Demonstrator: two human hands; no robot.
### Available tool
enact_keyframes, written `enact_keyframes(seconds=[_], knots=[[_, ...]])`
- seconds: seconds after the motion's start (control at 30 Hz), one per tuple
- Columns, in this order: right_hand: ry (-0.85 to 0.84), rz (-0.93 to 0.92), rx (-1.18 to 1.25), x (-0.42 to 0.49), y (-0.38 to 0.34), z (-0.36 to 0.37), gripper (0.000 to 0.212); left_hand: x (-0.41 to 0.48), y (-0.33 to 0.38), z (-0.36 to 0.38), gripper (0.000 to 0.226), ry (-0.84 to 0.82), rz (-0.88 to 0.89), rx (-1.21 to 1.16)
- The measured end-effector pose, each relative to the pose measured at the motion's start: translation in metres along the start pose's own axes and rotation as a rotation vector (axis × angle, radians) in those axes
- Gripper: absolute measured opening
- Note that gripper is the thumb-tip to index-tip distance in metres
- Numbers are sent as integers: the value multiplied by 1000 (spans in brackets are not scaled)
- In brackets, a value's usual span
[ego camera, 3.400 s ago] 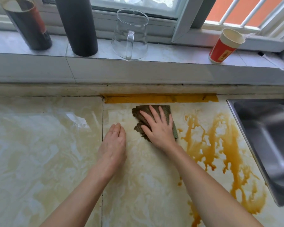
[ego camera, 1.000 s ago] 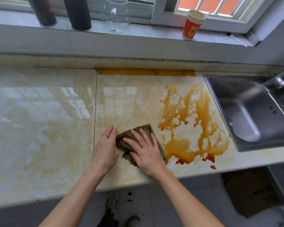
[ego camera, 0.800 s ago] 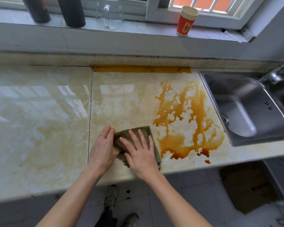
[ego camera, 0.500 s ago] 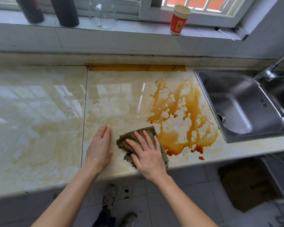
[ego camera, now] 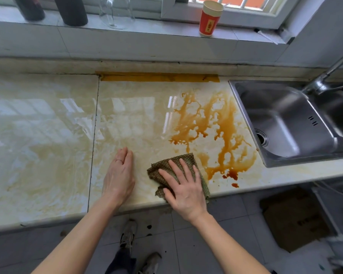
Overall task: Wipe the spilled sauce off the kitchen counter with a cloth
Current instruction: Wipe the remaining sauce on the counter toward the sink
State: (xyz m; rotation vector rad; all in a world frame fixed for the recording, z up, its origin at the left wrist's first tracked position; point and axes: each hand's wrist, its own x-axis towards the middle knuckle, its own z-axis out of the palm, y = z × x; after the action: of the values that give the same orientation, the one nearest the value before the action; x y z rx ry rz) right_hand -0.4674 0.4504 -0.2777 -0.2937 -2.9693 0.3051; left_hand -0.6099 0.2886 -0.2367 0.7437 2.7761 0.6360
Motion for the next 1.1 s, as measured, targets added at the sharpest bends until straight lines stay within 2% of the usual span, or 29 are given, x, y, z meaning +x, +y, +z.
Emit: enact_keyframes(seconds=[0.1,0.23,0.33,0.43,0.53,0.63,0.7,0.73,0.87,0.93,1.1], knots=[[-30,-153,-24,-8,27,-4,51,1,-2,-2,60,-15,4,-8],[22,88,-18,-6,55,-16,49,2,-4,-5,60,-40,-4,-18],[37,232,28,-6,33,-12,51,3,-1,-3,59,-42,-22,-31],[-10,88,28,-15,21,-6,50,3,2,-2,57,-25,-26,-17],[-73,-64,-22,-16,56,-13,50,2,2,-5,60,-34,-19,-8],[-50,158,-4,-6,79,-21,50,3,3,-7,63,-56,-18,-5],[-40,290,15,-2,65,-20,52,2,4,-6,62,-49,-17,-8],[-41,298,17,-2,53,-17,53,2,4,-5,62,-43,-16,-10],[-111,48,8,-9,38,-12,52,1,5,-3,62,-30,-18,-14],[-166,9,-14,0,58,-17,52,1,3,-5,65,-41,-9,-4],[-176,347,12,36,74,-29,65,2,6,-8,63,-62,-32,-3]])
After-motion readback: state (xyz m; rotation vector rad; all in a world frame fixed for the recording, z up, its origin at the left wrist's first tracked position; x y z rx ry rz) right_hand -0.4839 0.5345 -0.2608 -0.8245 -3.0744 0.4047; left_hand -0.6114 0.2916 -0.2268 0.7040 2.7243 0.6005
